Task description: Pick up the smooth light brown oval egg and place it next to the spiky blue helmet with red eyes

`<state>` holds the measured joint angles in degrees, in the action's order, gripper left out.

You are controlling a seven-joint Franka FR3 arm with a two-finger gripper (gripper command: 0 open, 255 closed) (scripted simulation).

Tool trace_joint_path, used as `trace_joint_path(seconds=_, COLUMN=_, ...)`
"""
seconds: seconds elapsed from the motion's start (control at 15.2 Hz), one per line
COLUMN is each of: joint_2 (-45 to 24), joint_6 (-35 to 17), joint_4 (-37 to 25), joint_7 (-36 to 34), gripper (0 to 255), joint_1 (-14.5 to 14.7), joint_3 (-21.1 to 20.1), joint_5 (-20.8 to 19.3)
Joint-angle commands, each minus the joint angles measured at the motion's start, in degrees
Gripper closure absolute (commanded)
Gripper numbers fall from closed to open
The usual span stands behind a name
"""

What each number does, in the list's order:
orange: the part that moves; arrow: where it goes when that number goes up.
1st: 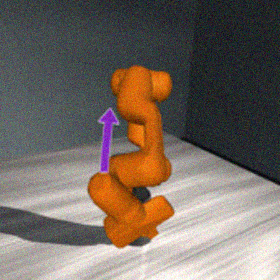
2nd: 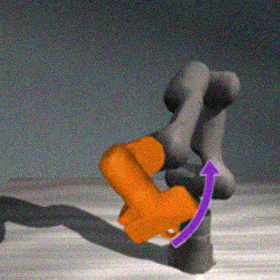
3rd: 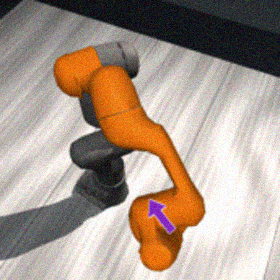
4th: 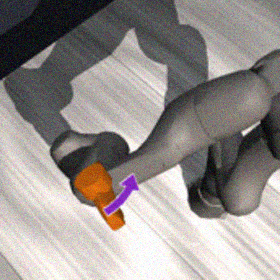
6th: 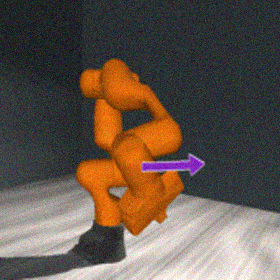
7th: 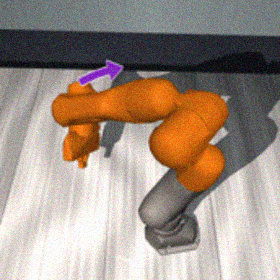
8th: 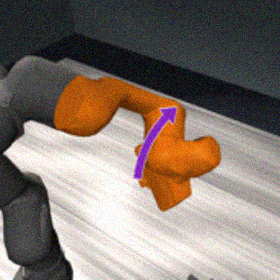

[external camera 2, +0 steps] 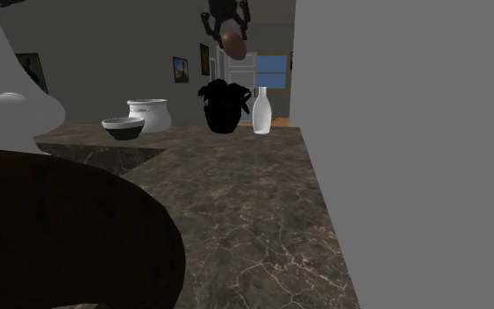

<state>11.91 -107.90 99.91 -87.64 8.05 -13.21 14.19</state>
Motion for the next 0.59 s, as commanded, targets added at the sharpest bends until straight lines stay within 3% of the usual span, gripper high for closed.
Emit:
trace_joint_path(seconds=0.0, joint_2=1.19, joint_6=-0.45, joint_4=1.03, joint_7=-2.56, gripper=255, joint_1=0.91, joint_3=-1.57, joint_5=-0.25)
trace_joint_path(seconds=0.53, joint_2=5.60, joint_6=-2.03, joint_4=4.78, joint_7=-12.78, gripper=255, joint_1=4.39, joint_3=-8.34, joint_5=-0.87)
